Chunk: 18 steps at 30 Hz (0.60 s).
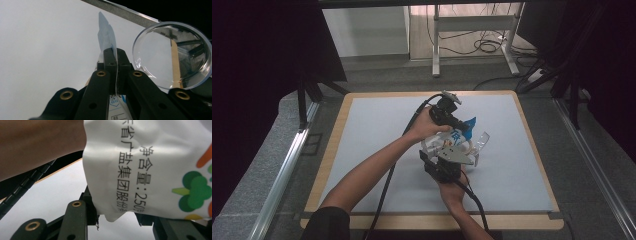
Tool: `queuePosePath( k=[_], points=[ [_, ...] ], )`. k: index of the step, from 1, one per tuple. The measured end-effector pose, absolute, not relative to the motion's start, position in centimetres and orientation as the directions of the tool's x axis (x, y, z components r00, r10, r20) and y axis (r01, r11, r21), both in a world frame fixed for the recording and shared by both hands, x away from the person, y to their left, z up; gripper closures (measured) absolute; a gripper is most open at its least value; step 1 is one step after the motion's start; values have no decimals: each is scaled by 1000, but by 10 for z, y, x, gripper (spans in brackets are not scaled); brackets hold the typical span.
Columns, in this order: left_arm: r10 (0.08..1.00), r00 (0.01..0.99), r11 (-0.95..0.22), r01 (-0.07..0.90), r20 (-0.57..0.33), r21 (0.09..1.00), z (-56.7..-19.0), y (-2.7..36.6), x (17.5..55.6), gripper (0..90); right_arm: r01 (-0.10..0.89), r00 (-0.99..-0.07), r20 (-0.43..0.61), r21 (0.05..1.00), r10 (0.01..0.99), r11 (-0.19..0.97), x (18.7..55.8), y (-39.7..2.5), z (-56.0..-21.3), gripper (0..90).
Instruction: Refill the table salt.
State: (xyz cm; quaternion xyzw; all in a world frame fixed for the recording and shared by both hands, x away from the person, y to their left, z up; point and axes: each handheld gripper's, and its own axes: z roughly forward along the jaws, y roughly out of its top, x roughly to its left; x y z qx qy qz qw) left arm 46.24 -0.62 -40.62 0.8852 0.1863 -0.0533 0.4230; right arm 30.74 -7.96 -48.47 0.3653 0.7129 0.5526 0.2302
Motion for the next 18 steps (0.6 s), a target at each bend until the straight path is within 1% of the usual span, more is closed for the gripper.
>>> queuePosePath(
  k=[18],
  points=[
    [279, 926, -573, 373, -254, 730, -405, -7, 463, 900, 264, -626, 79, 958, 776, 115, 307, -80, -483, 611]
  ],
)
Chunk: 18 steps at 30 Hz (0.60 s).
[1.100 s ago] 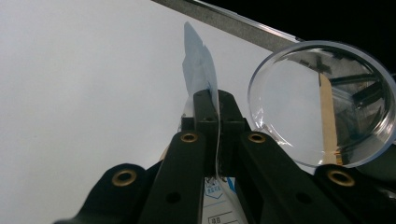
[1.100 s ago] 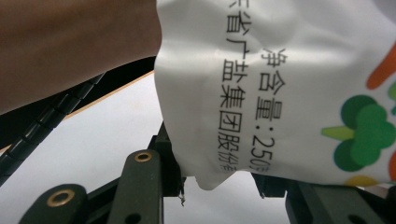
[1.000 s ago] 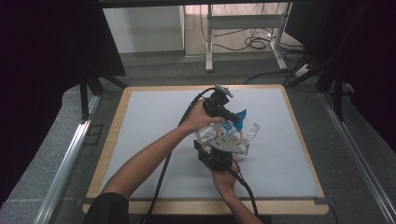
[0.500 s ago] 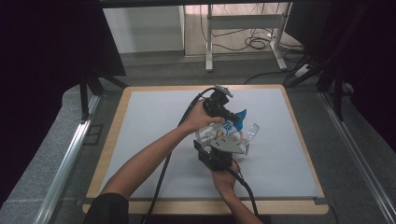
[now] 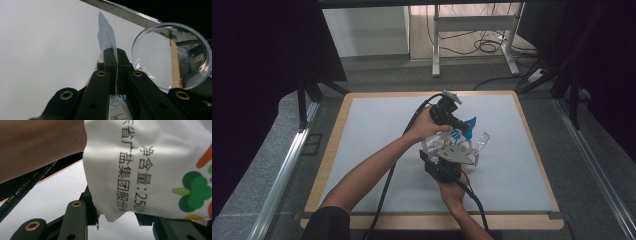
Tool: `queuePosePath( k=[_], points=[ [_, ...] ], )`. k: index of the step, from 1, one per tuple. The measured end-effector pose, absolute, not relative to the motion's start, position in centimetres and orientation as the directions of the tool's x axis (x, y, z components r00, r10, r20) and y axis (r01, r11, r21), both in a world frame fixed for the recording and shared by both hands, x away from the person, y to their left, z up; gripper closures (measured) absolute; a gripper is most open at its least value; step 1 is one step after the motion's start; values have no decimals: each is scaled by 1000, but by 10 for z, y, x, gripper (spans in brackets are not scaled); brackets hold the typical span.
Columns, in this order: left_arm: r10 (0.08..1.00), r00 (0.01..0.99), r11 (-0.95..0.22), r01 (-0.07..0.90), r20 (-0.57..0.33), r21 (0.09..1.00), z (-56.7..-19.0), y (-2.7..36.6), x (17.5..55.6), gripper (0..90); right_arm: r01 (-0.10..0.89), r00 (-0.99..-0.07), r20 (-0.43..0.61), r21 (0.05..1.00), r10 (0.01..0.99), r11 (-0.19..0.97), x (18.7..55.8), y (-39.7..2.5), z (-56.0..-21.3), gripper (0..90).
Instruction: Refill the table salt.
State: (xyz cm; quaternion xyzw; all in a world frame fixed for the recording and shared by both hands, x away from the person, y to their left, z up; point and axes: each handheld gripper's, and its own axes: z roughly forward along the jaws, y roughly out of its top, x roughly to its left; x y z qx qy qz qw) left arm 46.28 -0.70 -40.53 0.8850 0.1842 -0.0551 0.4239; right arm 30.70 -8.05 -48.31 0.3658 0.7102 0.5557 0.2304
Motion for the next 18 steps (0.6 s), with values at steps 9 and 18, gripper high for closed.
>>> queuePosePath(
  k=[9, 18],
  points=[
    [279, 926, -575, 373, -254, 728, -405, -7, 463, 900, 262, -626, 78, 958, 776, 114, 307, -80, -483, 611],
    [280, 926, -579, 374, -254, 725, -405, -6, 463, 900, 262, -628, 80, 959, 774, 113, 307, -79, -483, 611]
  ],
)
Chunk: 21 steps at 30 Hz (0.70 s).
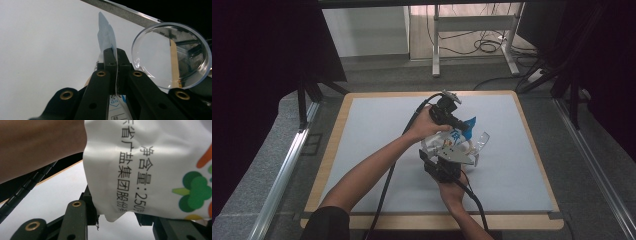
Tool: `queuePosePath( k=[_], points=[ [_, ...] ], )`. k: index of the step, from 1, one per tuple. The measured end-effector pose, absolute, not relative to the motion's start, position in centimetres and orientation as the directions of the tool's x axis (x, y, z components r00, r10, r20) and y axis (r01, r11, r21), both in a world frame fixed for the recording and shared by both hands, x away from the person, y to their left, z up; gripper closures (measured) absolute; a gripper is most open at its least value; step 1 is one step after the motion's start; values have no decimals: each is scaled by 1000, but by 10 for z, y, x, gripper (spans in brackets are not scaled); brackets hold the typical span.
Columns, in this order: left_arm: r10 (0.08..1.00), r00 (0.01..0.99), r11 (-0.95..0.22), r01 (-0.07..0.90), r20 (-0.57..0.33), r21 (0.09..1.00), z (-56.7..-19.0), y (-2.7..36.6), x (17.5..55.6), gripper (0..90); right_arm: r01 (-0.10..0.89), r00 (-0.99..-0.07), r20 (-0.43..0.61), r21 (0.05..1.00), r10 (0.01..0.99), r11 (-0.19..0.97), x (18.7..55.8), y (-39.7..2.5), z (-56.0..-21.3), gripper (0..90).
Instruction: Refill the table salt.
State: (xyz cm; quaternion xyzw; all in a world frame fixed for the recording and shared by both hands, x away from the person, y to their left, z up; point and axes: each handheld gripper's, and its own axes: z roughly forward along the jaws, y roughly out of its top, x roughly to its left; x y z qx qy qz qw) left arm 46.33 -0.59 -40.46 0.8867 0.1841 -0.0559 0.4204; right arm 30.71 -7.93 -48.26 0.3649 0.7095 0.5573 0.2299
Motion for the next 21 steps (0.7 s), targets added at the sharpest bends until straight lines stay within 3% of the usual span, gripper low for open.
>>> queuePosePath(
  k=[21],
  points=[
    [280, 925, -583, 377, -258, 720, -405, -7, 464, 900, 264, -627, 84, 958, 774, 110, 307, -80, -482, 611]
  ],
)
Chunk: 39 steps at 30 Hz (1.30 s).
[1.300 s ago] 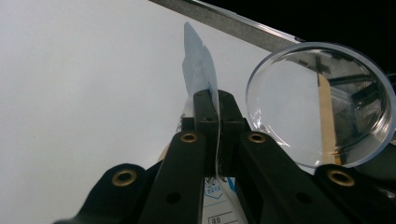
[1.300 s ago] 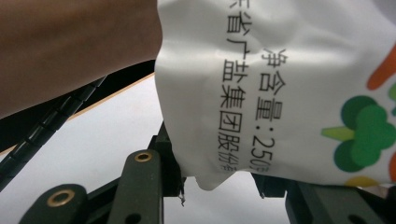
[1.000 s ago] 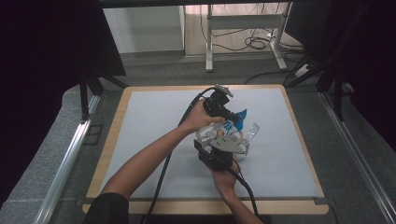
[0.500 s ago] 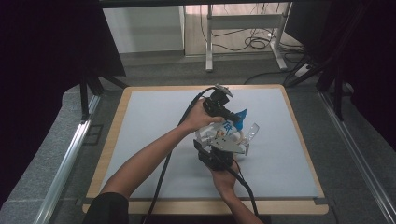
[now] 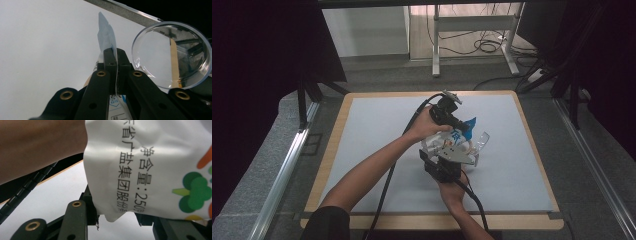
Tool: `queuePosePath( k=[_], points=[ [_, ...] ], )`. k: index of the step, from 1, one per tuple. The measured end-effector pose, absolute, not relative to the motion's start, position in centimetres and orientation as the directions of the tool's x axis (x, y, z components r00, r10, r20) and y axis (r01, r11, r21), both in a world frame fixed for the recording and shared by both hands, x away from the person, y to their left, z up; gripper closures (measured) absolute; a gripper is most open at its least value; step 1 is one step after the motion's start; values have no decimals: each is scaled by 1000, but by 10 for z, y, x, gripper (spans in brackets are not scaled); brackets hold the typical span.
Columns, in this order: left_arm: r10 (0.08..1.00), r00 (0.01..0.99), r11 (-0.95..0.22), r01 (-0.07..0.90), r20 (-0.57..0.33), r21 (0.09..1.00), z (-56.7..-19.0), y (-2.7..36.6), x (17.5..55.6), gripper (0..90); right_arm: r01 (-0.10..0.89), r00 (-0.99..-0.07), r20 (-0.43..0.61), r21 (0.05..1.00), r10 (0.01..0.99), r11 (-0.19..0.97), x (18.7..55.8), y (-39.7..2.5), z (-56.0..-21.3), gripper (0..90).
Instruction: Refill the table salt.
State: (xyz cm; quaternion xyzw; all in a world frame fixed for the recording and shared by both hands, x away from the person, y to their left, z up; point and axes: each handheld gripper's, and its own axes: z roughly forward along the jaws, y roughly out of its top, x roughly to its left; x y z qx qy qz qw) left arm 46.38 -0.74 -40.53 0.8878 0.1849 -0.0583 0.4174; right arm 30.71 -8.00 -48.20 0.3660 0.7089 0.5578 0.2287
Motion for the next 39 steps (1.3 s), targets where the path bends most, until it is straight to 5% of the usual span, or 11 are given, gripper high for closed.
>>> queuePosePath(
  k=[39],
  points=[
    [279, 921, -569, 387, -272, 725, -407, -7, 465, 900, 267, -629, 90, 958, 772, 106, 307, -81, -482, 612]
  ],
)
